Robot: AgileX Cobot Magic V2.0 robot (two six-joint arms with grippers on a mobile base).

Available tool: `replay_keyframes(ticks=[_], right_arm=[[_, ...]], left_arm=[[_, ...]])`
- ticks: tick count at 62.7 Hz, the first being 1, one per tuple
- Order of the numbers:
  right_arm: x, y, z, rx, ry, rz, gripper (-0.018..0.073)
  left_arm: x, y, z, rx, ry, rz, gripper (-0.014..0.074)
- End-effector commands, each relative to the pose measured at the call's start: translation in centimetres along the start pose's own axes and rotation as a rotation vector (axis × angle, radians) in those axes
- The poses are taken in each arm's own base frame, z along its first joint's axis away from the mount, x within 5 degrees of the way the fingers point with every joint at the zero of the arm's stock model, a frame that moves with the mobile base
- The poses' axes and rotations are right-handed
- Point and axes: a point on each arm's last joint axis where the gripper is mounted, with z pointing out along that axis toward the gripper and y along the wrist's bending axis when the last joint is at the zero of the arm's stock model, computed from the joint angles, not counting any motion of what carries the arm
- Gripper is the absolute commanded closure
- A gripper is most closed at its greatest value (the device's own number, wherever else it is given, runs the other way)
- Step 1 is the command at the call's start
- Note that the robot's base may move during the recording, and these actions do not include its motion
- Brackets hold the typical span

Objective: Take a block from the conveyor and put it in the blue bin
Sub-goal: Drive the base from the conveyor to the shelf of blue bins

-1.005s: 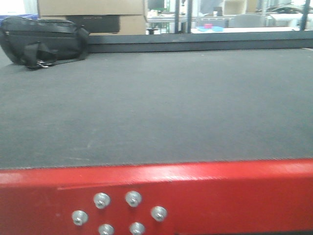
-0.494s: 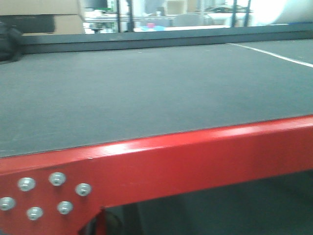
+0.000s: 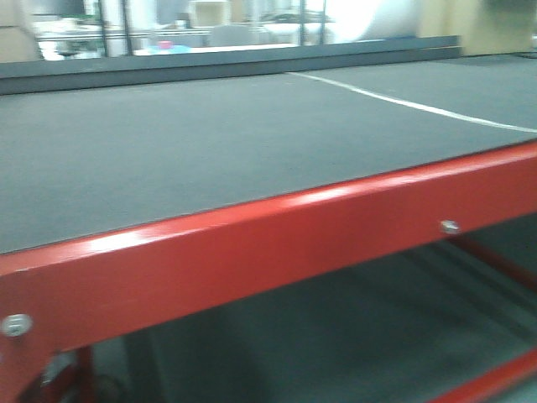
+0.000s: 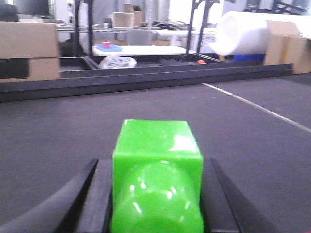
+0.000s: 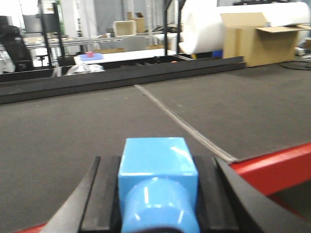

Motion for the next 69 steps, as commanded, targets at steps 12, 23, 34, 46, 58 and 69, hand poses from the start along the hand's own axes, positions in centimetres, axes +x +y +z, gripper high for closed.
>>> replay_keyframes(ticks=[12, 23, 34, 46, 58, 69], right_arm=[[-0.41, 0.0, -0.16, 0.003, -0.027, -0.012, 0.0721], [-0.41, 0.0, -0.16, 0.003, -0.027, -0.012, 0.0721], [-0.41, 0.0, -0.16, 0.003, -0.027, -0.012, 0.0721], [-0.41, 0.0, -0.16, 0.003, -0.027, -0.012, 0.0721], [-0.41, 0.0, -0.16, 0.003, -0.027, -0.012, 0.0721], [-0.41, 0.0, -0.16, 0.003, -0.027, -0.012, 0.0721]], left_arm=[[-0.23, -0.02, -0.08, 0.002, -0.024, -0.003, 0.0708], [-0.23, -0.02, -0.08, 0.002, -0.024, -0.003, 0.0708], [-0.23, -0.02, -0.08, 0.002, -0.024, -0.003, 0.0708], [-0.23, -0.02, -0.08, 0.002, -0.024, -0.003, 0.0708], [-0.23, -0.02, -0.08, 0.002, -0.024, -0.003, 0.0708], [-0.23, -0.02, -0.08, 0.002, -0.024, -0.003, 0.0708]])
